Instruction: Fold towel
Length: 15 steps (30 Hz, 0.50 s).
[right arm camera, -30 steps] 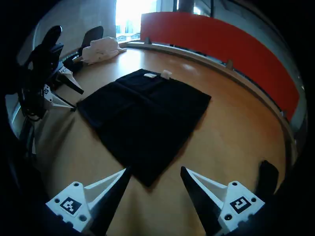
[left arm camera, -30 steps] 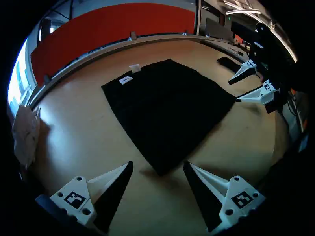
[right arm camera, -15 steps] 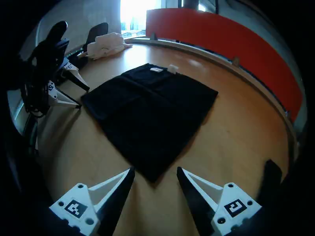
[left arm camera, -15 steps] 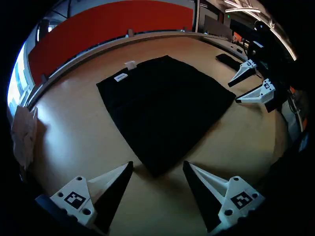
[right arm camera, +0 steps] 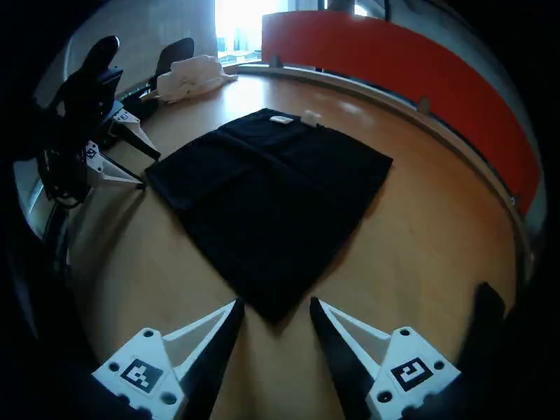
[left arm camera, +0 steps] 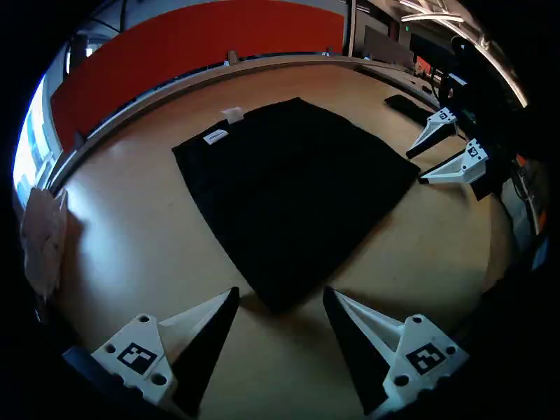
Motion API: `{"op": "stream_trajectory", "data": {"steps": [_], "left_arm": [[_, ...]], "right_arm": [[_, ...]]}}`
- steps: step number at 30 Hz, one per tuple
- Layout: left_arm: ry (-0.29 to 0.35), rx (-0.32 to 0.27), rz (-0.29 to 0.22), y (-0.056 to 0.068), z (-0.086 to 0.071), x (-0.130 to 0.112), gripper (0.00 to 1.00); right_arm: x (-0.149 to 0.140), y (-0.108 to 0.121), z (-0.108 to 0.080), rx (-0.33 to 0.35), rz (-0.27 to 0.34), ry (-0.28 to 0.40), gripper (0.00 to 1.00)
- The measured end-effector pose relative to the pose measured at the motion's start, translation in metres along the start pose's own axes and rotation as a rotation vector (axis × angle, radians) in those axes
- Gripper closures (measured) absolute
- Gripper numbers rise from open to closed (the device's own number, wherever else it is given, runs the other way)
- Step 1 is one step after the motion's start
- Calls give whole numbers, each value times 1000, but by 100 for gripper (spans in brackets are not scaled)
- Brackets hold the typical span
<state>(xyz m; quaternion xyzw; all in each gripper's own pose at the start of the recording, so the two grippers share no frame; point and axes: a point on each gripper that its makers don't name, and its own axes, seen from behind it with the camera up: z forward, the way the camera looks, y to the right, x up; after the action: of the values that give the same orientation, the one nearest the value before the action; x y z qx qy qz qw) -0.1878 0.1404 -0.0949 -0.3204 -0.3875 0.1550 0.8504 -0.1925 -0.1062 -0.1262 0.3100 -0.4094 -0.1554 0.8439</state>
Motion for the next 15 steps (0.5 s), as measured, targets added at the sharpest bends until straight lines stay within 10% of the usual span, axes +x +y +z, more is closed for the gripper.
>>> {"op": "stream_trajectory", "data": {"steps": [15], "left_arm": [[-8, 10, -14, 1, 0, -1, 44]], "right_arm": [[1, 0, 1, -1, 16, 0, 64]]}}
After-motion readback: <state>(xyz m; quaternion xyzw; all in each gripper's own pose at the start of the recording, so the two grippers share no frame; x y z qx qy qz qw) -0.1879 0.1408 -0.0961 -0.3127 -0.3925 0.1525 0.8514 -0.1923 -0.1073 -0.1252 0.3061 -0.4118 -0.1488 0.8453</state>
